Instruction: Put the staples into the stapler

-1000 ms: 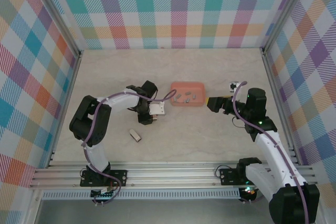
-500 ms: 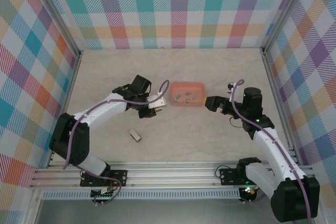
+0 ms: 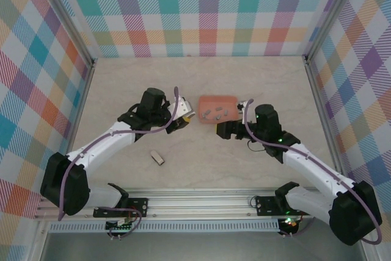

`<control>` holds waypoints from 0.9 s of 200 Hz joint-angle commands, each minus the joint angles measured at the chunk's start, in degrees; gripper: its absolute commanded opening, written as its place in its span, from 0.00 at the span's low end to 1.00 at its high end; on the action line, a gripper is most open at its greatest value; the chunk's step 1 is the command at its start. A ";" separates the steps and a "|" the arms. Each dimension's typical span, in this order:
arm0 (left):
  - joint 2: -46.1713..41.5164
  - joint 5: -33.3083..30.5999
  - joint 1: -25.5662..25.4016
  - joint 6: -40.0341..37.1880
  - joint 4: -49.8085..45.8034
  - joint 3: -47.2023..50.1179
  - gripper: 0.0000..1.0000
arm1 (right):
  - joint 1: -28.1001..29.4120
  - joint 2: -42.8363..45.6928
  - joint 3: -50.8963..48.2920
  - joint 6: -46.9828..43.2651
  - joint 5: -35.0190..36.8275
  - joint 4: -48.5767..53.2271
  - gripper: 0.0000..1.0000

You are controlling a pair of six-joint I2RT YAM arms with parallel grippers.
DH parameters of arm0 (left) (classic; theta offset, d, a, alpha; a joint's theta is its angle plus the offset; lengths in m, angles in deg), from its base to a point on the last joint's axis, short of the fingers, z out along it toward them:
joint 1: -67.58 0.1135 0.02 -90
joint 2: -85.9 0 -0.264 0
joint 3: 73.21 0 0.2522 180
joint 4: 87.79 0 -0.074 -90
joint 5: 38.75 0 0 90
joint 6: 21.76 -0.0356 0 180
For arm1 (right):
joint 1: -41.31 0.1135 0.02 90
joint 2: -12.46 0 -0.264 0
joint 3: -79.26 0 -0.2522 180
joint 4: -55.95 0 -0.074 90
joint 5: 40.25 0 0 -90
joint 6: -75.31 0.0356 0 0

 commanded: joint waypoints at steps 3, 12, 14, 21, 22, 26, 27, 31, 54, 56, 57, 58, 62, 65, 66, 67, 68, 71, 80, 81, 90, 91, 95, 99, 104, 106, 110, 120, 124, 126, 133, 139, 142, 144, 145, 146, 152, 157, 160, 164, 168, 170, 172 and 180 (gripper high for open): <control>-1.28 3.69 -0.68 3.83 7.89 1.81 0.24 | 2.88 -0.69 1.40 0.42 5.57 -5.64 0.88; -1.01 4.13 -0.68 4.07 7.85 1.50 0.24 | 4.02 -1.11 0.76 1.30 5.99 -7.94 0.86; -0.92 4.14 -0.68 4.15 7.77 1.48 0.24 | 4.29 -1.20 0.59 1.44 6.22 -8.35 0.85; -0.78 4.41 -0.73 4.26 7.65 1.32 0.24 | 5.32 -1.54 0.17 1.87 6.97 -9.97 0.84; -0.78 4.37 -0.66 4.31 7.61 1.31 0.24 | 5.45 -1.56 0.07 1.90 7.03 -10.18 0.84; -0.67 4.33 -0.75 4.46 7.72 1.37 0.24 | 6.03 -1.83 -0.22 2.07 7.36 -10.98 0.83; -0.63 4.33 -0.76 4.50 7.77 1.33 0.24 | 6.15 -1.88 -0.21 2.09 7.40 -11.12 0.83; -0.51 4.40 -0.76 4.50 7.95 1.31 0.24 | 6.64 -2.12 -0.39 2.23 7.58 -11.75 0.82; -0.16 4.67 -0.81 4.74 7.89 0.88 0.24 | 9.26 -3.70 -0.50 3.21 7.97 -14.03 0.79; -0.14 4.67 -0.82 4.78 7.87 0.84 0.24 | 9.44 -3.86 -0.49 3.30 7.97 -14.26 0.78; -0.10 4.72 -0.84 4.79 7.85 0.85 0.24 | 9.53 -3.95 -0.48 3.36 7.96 -14.43 0.78; -0.09 4.70 -0.84 4.79 7.79 0.85 0.24 | 9.62 -4.04 -0.47 3.44 7.96 -14.61 0.77; -0.05 4.75 -0.85 4.75 7.74 0.77 0.24 | 9.85 -4.39 -0.40 3.63 7.84 -15.18 0.77; -0.01 4.78 -0.85 4.70 7.66 0.72 0.24 | 10.06 -4.65 -0.29 3.79 7.68 -15.70 0.76; 0.00 4.77 -0.85 4.71 7.66 0.70 0.24 | 10.15 -4.70 -0.29 3.82 7.65 -15.81 0.75; 0.01 4.77 -0.85 4.66 7.61 0.69 0.24 | 10.19 -4.81 -0.24 3.89 7.59 -16.00 0.75; 0.01 4.76 -0.85 4.64 7.63 0.68 0.24 | 10.21 -4.91 -0.22 3.92 7.56 -16.14 0.75; 0.06 4.76 -0.85 4.55 7.55 0.72 0.24 | 10.43 -5.21 -0.14 4.04 7.45 -16.52 0.75; 0.26 4.72 -0.85 4.37 7.17 0.60 0.24 | 10.87 -6.10 0.69 4.34 7.27 -17.39 0.73; 0.32 4.70 -0.85 4.36 7.11 0.55 0.24 | 10.86 -6.21 0.81 4.36 7.26 -17.45 0.73; 0.44 4.50 -0.92 4.41 6.78 0.39 0.24 | 11.47 -7.15 1.97 4.43 7.70 -17.50 0.71; 0.49 4.50 -0.93 4.43 6.78 0.40 0.24 | 11.51 -7.26 2.11 4.36 7.74 -17.50 0.71; 0.48 4.50 -1.01 4.38 6.63 0.34 0.24 | 11.75 -7.69 2.71 4.30 8.08 -17.51 0.71; 0.54 4.57 -1.03 4.36 6.50 0.30 0.24 | 11.97 -8.17 3.24 4.24 8.22 -17.51 0.70; 0.61 4.60 -1.09 4.37 6.42 0.33 0.24 | 12.34 -8.64 4.03 4.06 8.51 -17.57 0.70; 0.58 4.59 -1.11 4.36 6.42 0.33 0.24 | 12.45 -8.88 4.31 4.00 8.69 -17.59 0.69; 0.63 4.59 -1.12 4.39 6.34 0.24 0.24 | 12.71 -9.43 4.93 3.95 9.09 -17.50 0.68; 0.73 4.59 -1.29 4.36 6.19 0.18 0.24 | 13.30 -10.77 6.36 3.50 9.99 -17.38 0.66; 0.85 4.53 -1.29 4.42 6.16 0.13 0.24 | 13.49 -11.30 6.95 3.29 10.20 -17.37 0.66; 0.82 4.50 -1.29 4.44 6.09 0.12 0.24 | 13.60 -11.54 7.15 3.21 10.28 -17.43 0.66; 0.91 4.37 -1.36 4.43 6.05 0.08 0.24 | 14.03 -12.50 7.98 2.88 10.71 -17.63 0.64; 0.99 4.32 -1.38 4.40 5.98 0.00 0.24 | 14.13 -13.24 8.58 2.56 10.90 -17.83 0.64; 1.02 4.33 -1.38 4.37 5.94 -0.01 0.24 | 14.15 -13.60 8.81 2.48 10.95 -17.97 0.63; 1.06 4.32 -1.38 4.36 5.91 -0.02 0.24 | 14.24 -13.86 9.02 2.42 10.95 -18.00 0.63; 1.11 4.32 -1.38 4.40 5.90 -0.07 0.24 | 14.26 -13.91 9.11 2.35 11.00 -18.06 0.63; 1.09 4.32 -1.38 4.38 5.90 -0.09 0.24 | 14.27 -14.07 9.20 2.36 11.02 -18.13 0.63; 1.12 4.41 -1.44 4.39 5.84 -0.17 0.24 | 14.36 -14.82 9.81 2.30 11.17 -18.29 0.62; 1.10 4.41 -1.47 4.41 5.88 -0.14 0.24 | 14.36 -15.32 10.17 2.27 11.28 -18.38 0.61; 1.08 4.41 -1.47 4.42 5.87 -0.16 0.24 | 14.36 -15.68 10.37 2.30 11.35 -18.58 0.61; 1.14 4.41 -1.47 4.43 5.85 -0.12 0.24 | 14.43 -16.05 10.66 2.31 11.28 -18.72 0.60; 1.11 4.33 -1.46 4.43 5.85 -0.16 0.24 | 14.45 -16.43 10.92 2.34 11.30 -18.95 0.59; 1.06 4.35 -1.47 4.42 5.84 -0.26 0.24 | 14.45 -16.56 11.02 2.36 11.41 -18.99 0.59; 1.05 4.33 -1.47 4.37 5.88 -0.28 0.24 | 14.45 -16.66 11.04 2.34 11.40 -19.06 0.58; 1.07 4.34 -1.47 4.31 5.76 -0.26 0.24 | 14.55 -17.19 11.23 2.31 11.53 -19.55 0.56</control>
